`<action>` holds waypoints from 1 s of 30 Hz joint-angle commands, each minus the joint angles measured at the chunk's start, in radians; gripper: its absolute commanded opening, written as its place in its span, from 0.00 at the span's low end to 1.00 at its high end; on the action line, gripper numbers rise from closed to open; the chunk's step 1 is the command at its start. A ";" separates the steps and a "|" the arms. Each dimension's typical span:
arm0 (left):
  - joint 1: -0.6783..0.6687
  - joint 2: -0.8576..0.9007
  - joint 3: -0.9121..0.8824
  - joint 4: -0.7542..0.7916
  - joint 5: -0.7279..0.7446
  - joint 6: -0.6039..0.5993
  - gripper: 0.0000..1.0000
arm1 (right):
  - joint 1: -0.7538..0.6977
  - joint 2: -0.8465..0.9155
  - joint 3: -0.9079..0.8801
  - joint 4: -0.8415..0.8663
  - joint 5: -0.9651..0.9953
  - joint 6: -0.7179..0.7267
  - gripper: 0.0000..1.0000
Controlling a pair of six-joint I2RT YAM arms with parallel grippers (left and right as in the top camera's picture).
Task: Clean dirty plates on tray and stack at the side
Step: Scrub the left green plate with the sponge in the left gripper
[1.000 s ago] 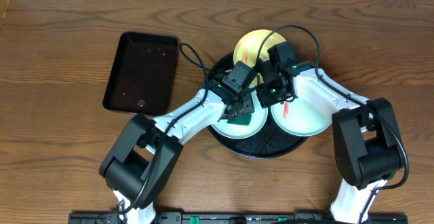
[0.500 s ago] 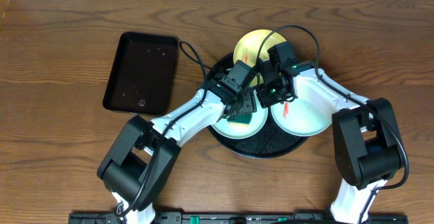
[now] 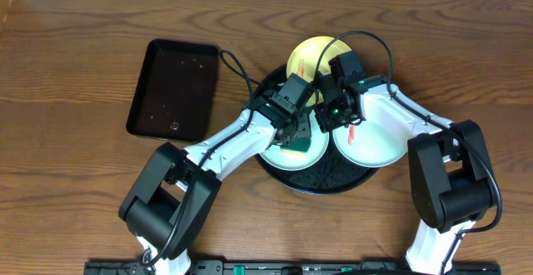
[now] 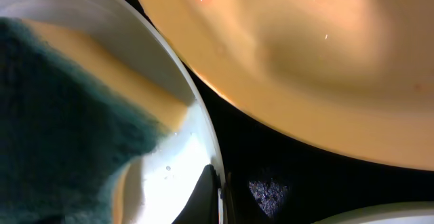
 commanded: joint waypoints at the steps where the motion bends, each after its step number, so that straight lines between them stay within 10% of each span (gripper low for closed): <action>1: -0.002 0.033 -0.004 -0.003 -0.012 0.013 0.34 | 0.005 0.019 0.001 -0.004 0.018 -0.002 0.01; 14: -0.002 0.063 -0.006 -0.038 -0.092 0.013 0.09 | 0.005 0.019 0.001 -0.007 0.018 -0.002 0.01; 30: 0.008 0.063 -0.006 -0.179 -0.461 0.013 0.08 | 0.005 0.019 0.001 -0.021 0.022 -0.002 0.01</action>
